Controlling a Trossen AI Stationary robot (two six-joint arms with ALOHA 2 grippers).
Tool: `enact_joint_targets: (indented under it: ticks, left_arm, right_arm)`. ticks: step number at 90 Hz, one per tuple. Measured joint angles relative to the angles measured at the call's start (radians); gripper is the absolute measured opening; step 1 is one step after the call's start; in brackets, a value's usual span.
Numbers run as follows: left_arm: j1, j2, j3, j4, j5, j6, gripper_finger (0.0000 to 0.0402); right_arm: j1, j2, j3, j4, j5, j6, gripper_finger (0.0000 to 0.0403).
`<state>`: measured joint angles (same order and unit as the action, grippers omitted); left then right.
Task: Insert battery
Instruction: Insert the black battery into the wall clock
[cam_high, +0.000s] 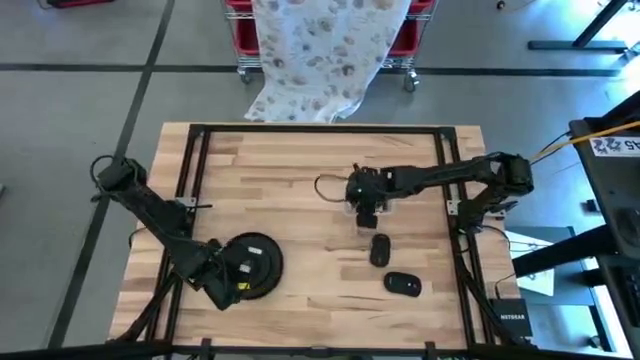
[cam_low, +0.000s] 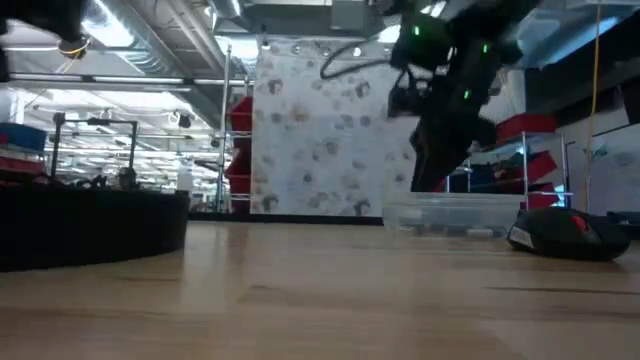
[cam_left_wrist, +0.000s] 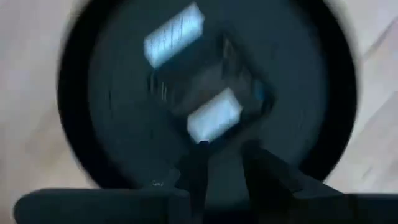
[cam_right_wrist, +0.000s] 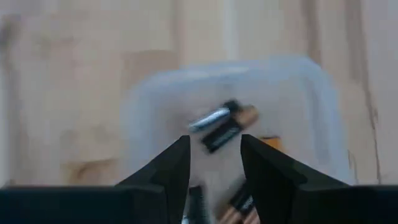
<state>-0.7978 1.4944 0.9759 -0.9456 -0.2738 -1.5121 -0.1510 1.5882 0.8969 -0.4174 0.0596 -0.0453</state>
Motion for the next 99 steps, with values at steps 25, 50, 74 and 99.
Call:
enact_joint_targets:
  ticks: [25, 50, 74, 99]
  left_arm:
    - [-0.048, 0.000, 0.001, -0.086, 0.095, -0.141, 0.0082]
    - [-0.113, 0.000, -0.002, -0.101, 0.204, -0.285, 0.0081]
    - [-0.183, 0.002, -0.051, -0.051, 0.146, -0.393, 0.0081]
    - [-0.184, 0.003, -0.158, 0.151, 0.006, -0.389, 0.0081]
  right_arm:
    - [-0.074, 0.019, -0.082, 0.137, -0.001, 0.095, 0.0126]
    - [-0.072, 0.103, -0.082, 0.194, -0.070, 0.126, 0.0127]
    - [-0.072, 0.130, -0.075, 0.222, -0.069, 0.137, 0.0127]
    - [-0.072, 0.027, -0.080, 0.169, -0.086, 0.251, 0.0127]
